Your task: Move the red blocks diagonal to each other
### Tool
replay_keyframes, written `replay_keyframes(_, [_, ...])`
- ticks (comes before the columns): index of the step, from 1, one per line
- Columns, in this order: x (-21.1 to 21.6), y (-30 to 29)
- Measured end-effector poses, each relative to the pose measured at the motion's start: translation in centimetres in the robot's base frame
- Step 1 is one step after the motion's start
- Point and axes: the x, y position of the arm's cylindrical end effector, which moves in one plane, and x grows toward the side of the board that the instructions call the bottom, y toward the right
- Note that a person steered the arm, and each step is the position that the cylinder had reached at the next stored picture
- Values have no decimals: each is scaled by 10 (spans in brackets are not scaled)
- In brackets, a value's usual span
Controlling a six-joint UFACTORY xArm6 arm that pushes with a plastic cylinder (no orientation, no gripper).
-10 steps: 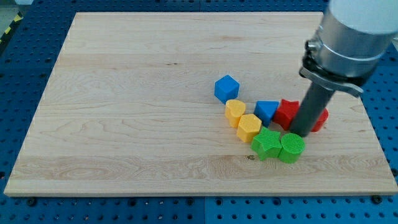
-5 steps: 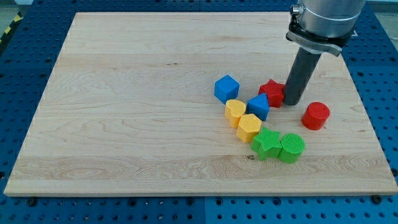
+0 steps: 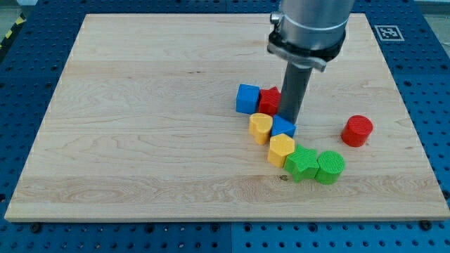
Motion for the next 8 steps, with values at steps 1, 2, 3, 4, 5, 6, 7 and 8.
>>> replay_keyframes(1, [-8, -28])
replay_keyframes(2, [-29, -36])
replay_keyframes(3, [-30, -36])
replay_keyframes(4, [-40, -29])
replay_keyframes(5, [-51, -21])
replay_keyframes(6, [-51, -21])
replay_keyframes(7, [-66, -21])
replay_keyframes(8, [-92, -21])
